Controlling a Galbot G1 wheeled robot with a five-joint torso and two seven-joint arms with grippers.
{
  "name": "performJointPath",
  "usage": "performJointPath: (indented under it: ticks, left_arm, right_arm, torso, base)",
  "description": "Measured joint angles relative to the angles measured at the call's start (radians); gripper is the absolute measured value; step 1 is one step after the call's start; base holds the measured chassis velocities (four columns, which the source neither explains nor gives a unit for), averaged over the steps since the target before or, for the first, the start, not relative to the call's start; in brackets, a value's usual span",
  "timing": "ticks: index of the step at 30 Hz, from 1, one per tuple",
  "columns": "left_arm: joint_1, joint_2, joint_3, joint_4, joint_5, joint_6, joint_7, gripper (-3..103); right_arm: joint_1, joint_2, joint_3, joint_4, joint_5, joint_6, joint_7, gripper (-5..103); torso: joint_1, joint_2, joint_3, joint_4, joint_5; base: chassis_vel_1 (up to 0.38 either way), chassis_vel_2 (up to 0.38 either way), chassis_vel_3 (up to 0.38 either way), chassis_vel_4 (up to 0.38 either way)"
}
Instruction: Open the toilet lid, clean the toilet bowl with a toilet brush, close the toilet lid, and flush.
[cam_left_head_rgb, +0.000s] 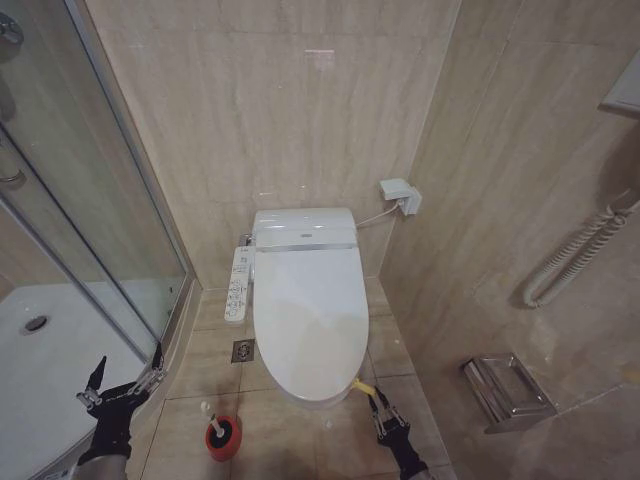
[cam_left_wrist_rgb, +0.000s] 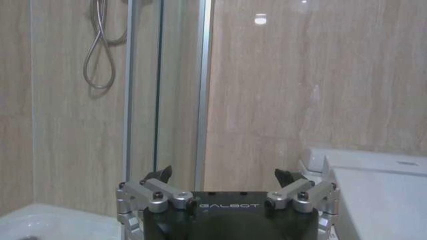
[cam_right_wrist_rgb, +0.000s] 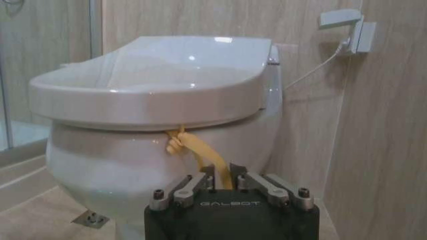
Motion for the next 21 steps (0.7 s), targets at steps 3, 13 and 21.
performJointPath:
  ticks: [3, 13, 21]
  left_arm:
    - [-0.001, 0.0, 0.0, 0.001, 0.0, 0.0, 0.0, 100]
    - [-0.007, 0.001, -0.019, 0.002, -0.004, -0.001, -0.007, 100]
    - [-0.011, 0.007, -0.055, 0.005, -0.023, -0.003, -0.011, 100]
  right_arm:
    - [-0.007, 0.0, -0.002, 0.012, 0.0, 0.001, 0.0, 9]
    - [-0.061, 0.003, -0.015, 0.107, 0.004, 0.01, 0.018, 0]
    - [-0.133, 0.008, -0.005, 0.278, 0.051, 0.014, 0.048, 0]
  torso:
    - [0.0, 0.0, 0.0, 0.0, 0.0]
    - [0.0, 0.0, 0.0, 0.0, 0.0]
    - [0.0, 0.0, 0.0, 0.0002, 0.0001]
  base:
    - [0.0, 0.0, 0.0, 0.0]
    - [0.0, 0.0, 0.0, 0.0]
    - [0.0, 0.0, 0.0, 0.0]
